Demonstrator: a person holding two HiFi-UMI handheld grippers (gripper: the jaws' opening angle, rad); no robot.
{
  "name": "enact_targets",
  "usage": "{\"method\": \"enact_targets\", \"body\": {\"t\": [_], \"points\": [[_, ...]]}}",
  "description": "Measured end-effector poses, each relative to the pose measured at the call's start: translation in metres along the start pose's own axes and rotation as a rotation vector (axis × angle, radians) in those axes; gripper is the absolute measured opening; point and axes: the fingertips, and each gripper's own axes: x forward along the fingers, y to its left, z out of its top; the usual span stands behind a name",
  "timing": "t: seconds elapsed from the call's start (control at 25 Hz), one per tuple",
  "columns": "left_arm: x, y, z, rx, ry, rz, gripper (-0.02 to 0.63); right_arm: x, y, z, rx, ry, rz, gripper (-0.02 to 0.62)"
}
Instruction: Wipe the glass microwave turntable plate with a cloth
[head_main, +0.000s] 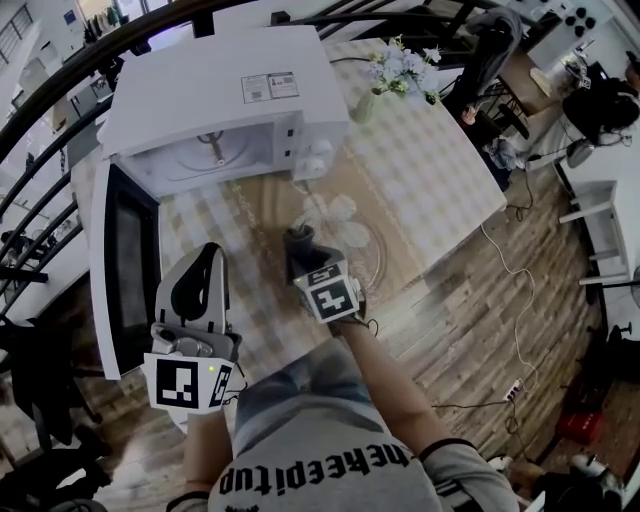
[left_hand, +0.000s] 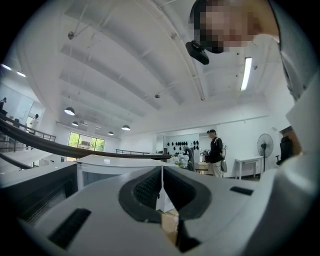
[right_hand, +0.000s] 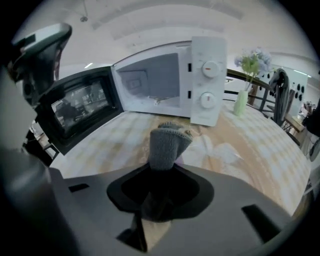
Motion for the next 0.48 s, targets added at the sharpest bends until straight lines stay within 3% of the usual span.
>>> {"method": "enact_targets", "body": {"t": [0.2,0.48], "points": [[-0.003,0.004,-0.003,-0.002,0.008,0.012,0.012,0.011,0.019,-0.019,-0.067,0.026,0.010,0.109],[-0.006,0.007,-0.002,-0.003,0.010,0.026,0.012,0.003,-0.021,-0.028,-0.026,0.013,-0.056,0.110]]}}
